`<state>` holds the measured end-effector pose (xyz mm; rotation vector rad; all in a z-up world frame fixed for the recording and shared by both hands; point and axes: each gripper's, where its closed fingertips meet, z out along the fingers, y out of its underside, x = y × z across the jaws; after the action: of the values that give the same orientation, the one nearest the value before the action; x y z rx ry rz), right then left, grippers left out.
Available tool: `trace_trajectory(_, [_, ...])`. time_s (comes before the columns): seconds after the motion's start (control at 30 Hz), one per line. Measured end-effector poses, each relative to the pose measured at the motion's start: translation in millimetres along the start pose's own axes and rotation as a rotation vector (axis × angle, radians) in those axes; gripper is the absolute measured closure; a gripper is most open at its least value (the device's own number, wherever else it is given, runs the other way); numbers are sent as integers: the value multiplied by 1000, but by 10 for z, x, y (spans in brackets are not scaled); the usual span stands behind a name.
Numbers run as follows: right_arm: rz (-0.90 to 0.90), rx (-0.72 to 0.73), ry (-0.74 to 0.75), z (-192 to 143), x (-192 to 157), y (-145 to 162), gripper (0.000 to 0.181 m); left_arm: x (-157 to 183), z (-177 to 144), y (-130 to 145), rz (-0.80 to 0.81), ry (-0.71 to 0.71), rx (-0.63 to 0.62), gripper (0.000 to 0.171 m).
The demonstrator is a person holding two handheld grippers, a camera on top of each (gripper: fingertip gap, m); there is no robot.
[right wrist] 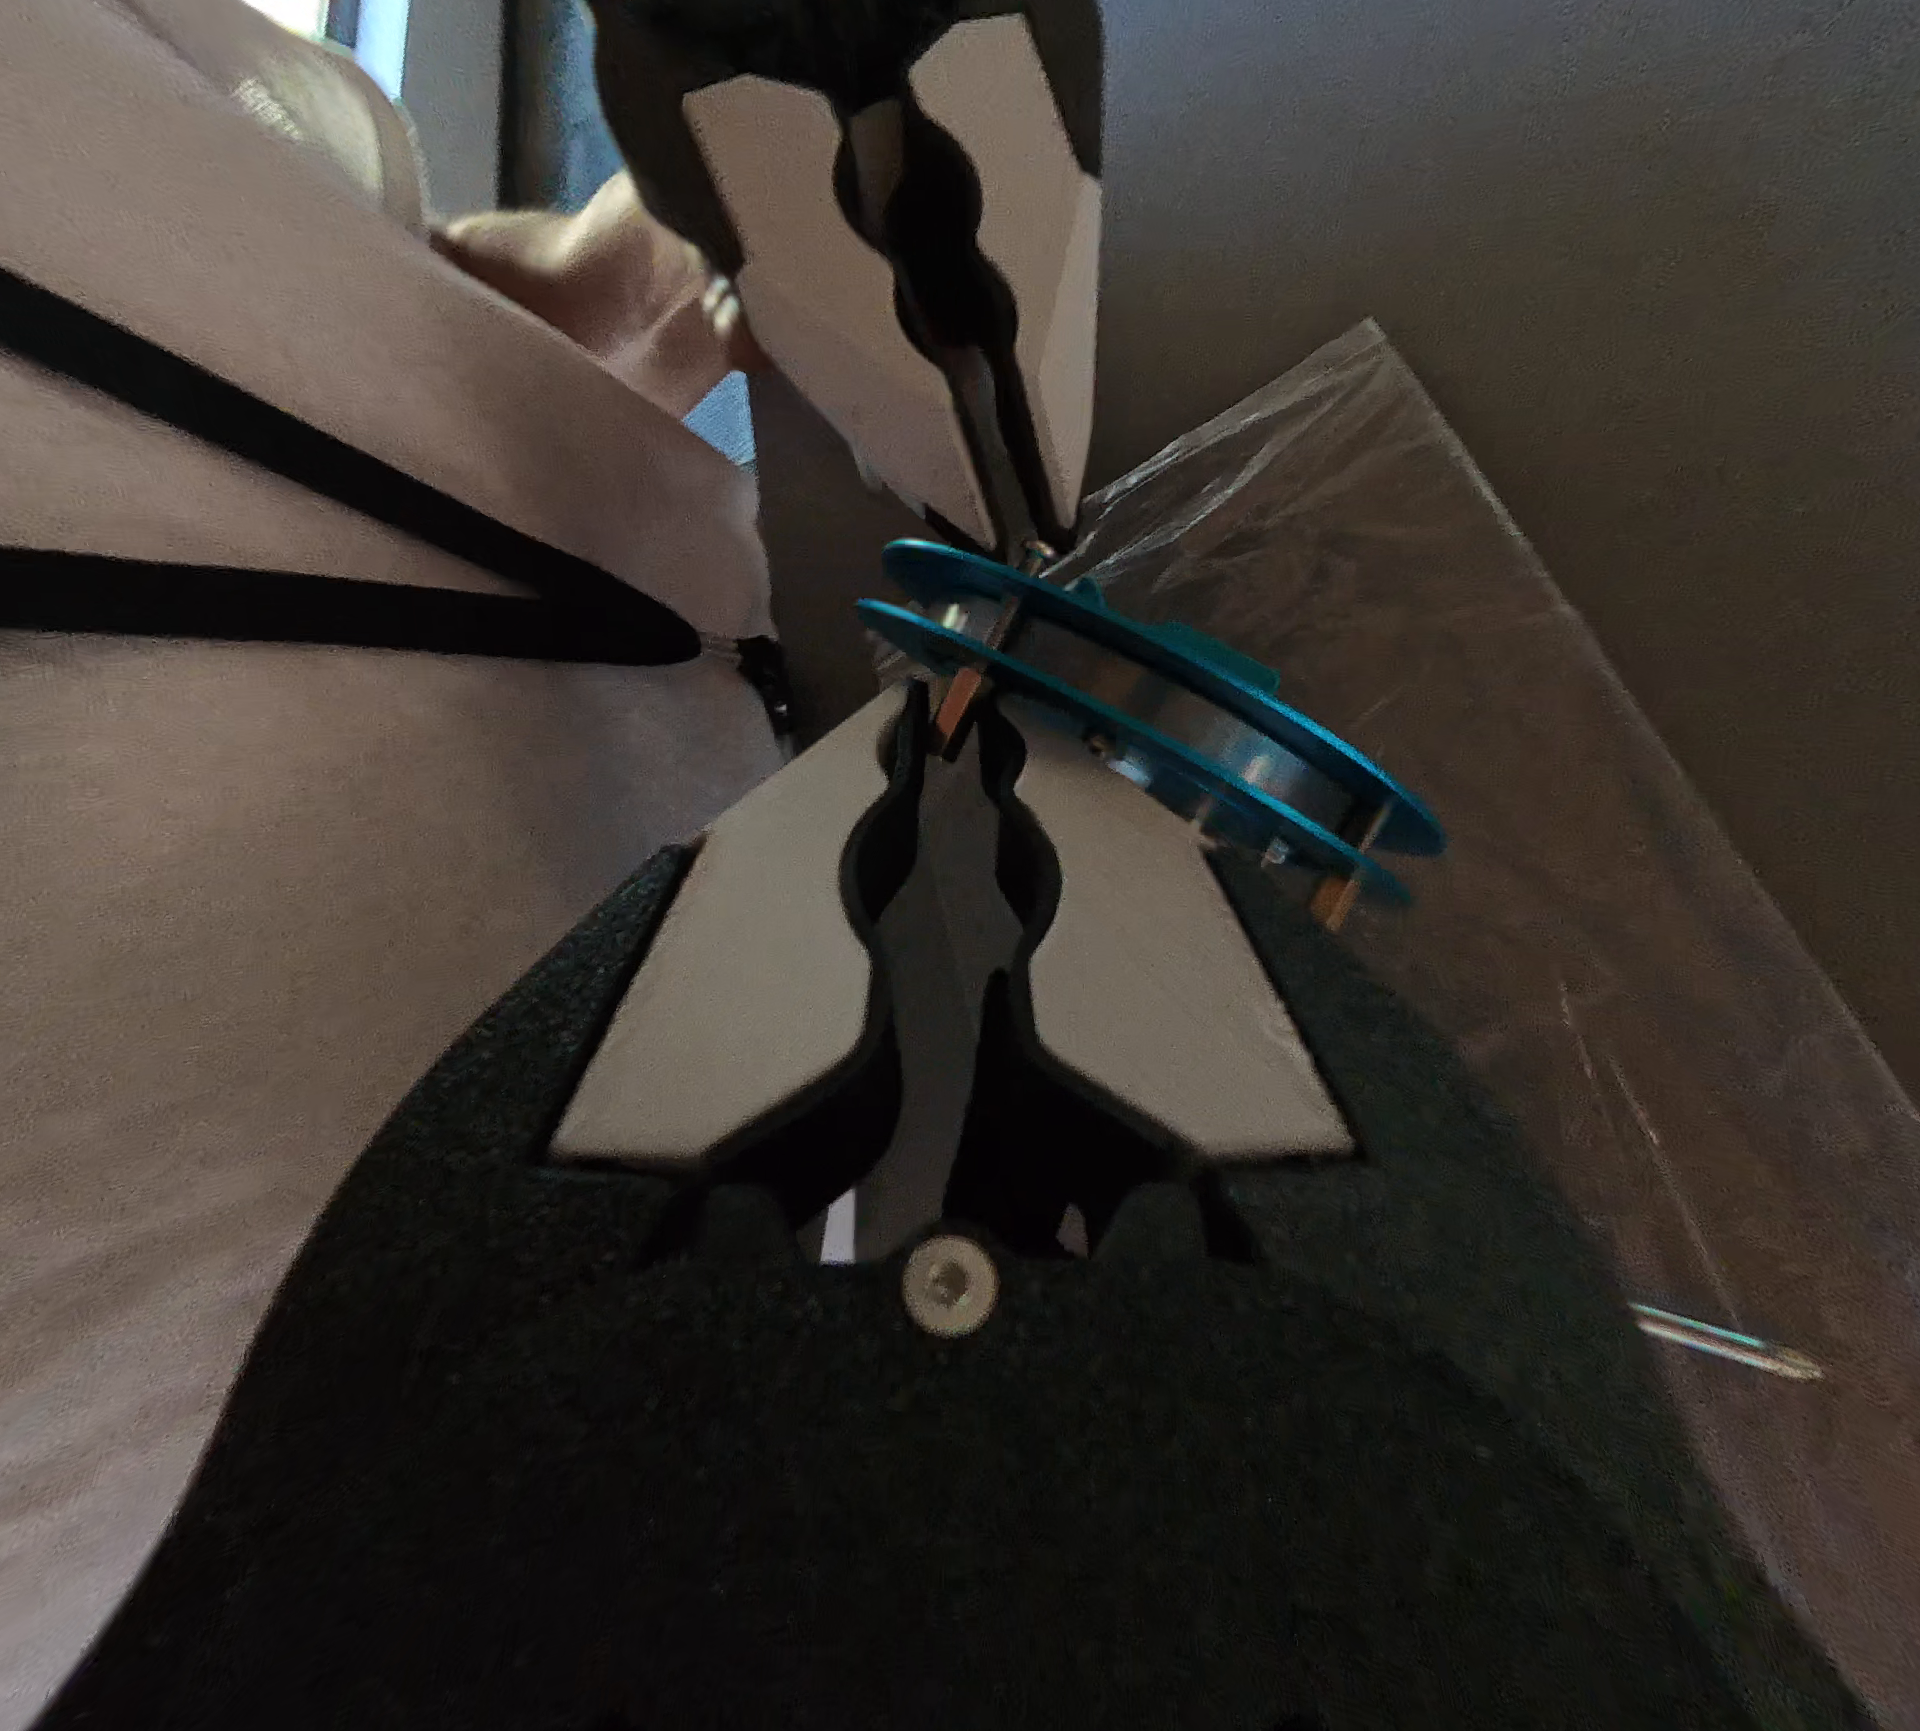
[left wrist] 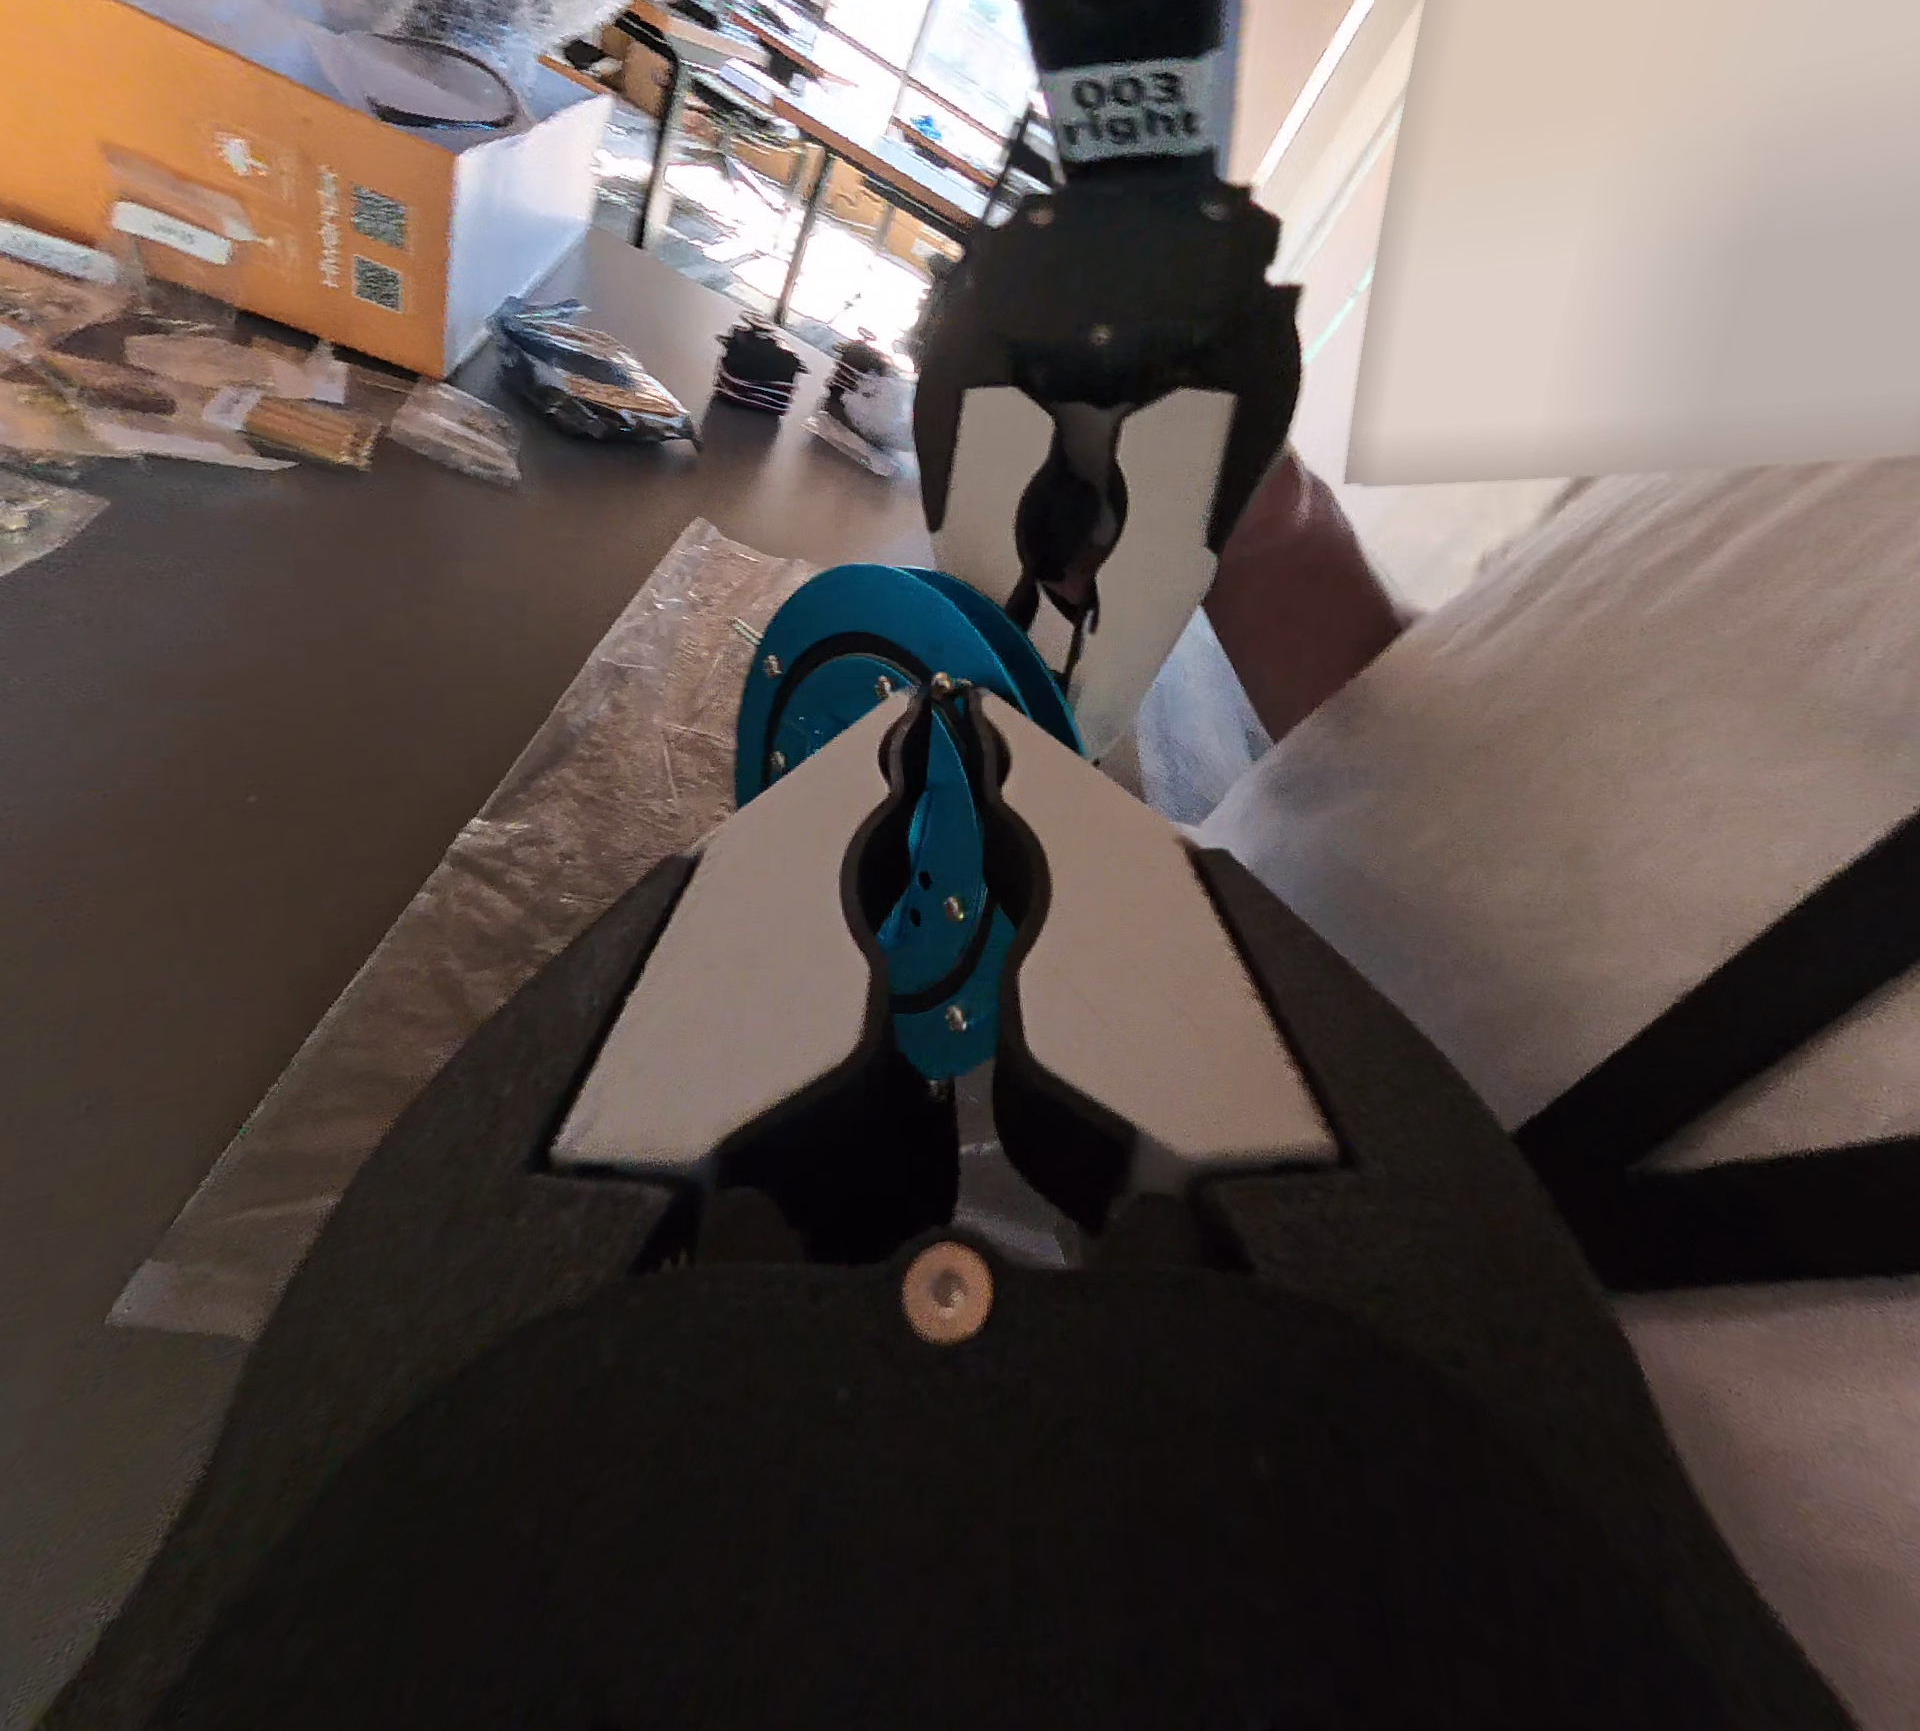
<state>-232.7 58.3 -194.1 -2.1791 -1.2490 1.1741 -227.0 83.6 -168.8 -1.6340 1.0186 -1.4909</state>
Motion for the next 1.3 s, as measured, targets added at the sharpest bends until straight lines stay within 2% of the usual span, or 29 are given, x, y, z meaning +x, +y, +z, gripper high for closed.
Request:
trace_trajectory(0.1, [20, 71, 51, -4, 51, -42, 174, -98, -27, -52, 35, -154, 50, 157])
trace_trajectory(0.27, [68, 126, 41, 1, 23, -32, 175, -65, -58, -43, 305, -292, 14, 153])
trace_trajectory(0.33, [69, 134, 46, -3, 13, -14, 175, -17, -38, -25, 311, -267, -43, 159])
trace_trajectory(0.43, [69, 150, 69, -8, 13, -5, 176, 32, -75, -67, 275, -217, -62, 149])
trace_trajectory(0.47, [66, 153, 82, -8, 15, -4, 176, 105, -91, -85, 257, -165, -56, 129])
trace_trajectory(0.5, [66, 154, 93, -6, 15, -2, 176, 168, -96, -106, 226, -127, -47, 121])
trace_trajectory(0.67, [60, 187, 138, 16, 14, -18, 175, 108, 7, 42, 245, -192, -139, 122])
trace_trajectory(0.77, [43, 202, 144, 28, -5, -10, 175, 147, 51, 50, 237, -174, -129, 146])
trace_trajectory(0.93, [-63, 199, 199, 11, -10, 30, 171, 174, 99, 55, 285, -166, -139, 150])
trace_trajectory(1.03, [-114, 217, 268, -34, -9, 30, 161, 158, 133, 23, 300, -190, -129, 156])
trace_trajectory(1.2, [-110, 298, 448, -219, 70, -37, 166, 93, 200, -26, 397, -307, -145, 160])
trace_trajectory(1.3, [-69, 314, 532, -253, 109, -23, 169, 92, 244, -34, 390, -325, -146, 160])
